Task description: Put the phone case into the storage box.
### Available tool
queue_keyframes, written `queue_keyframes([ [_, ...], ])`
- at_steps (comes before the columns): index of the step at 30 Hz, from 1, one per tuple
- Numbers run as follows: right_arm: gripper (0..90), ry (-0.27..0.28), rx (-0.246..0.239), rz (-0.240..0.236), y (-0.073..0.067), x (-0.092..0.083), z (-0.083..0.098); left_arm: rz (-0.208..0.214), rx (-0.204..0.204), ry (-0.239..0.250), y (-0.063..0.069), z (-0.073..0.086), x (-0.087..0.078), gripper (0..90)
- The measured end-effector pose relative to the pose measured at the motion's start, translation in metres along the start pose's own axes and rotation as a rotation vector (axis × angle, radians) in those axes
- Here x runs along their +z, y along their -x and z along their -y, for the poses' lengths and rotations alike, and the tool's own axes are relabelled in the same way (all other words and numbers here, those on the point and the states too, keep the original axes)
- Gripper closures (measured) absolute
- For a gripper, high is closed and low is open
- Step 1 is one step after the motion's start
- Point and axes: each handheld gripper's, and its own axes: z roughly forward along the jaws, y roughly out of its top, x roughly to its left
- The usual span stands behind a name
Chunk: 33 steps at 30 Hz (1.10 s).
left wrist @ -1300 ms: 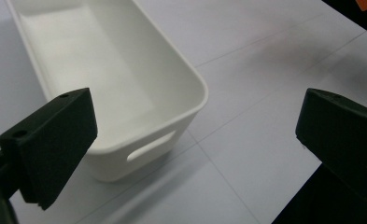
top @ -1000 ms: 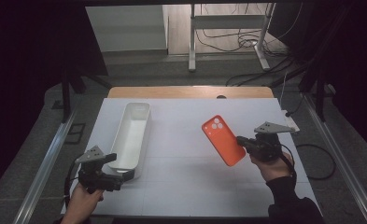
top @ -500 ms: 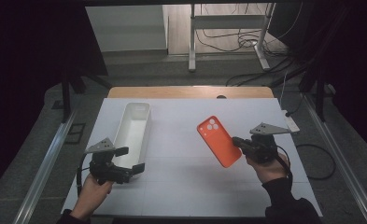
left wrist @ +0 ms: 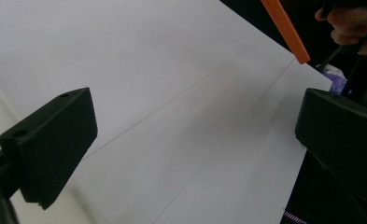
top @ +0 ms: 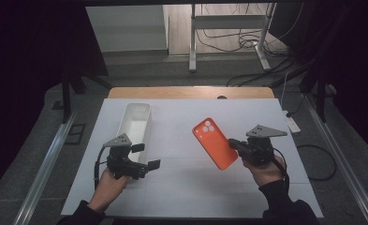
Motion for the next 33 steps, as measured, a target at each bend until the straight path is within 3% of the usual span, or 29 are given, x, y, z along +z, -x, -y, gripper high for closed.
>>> queue_keyframes([
  [14, 89.1, 0.007, -0.02, -0.01, -0.012, 0.003, -0.001, 0.085, -0.012, -0.013, 0.004, -0.012, 0.027, 0.0],
  [27, 89.1, 0.013, -0.033, -0.031, -0.022, 0.007, -0.001, 0.173, -0.048, -0.022, 0.006, -0.021, 0.045, 0.0],
  [33, 89.1, 0.017, -0.034, -0.036, -0.025, 0.007, -0.002, 0.193, -0.059, -0.026, 0.008, -0.025, 0.051, 0.0],
])
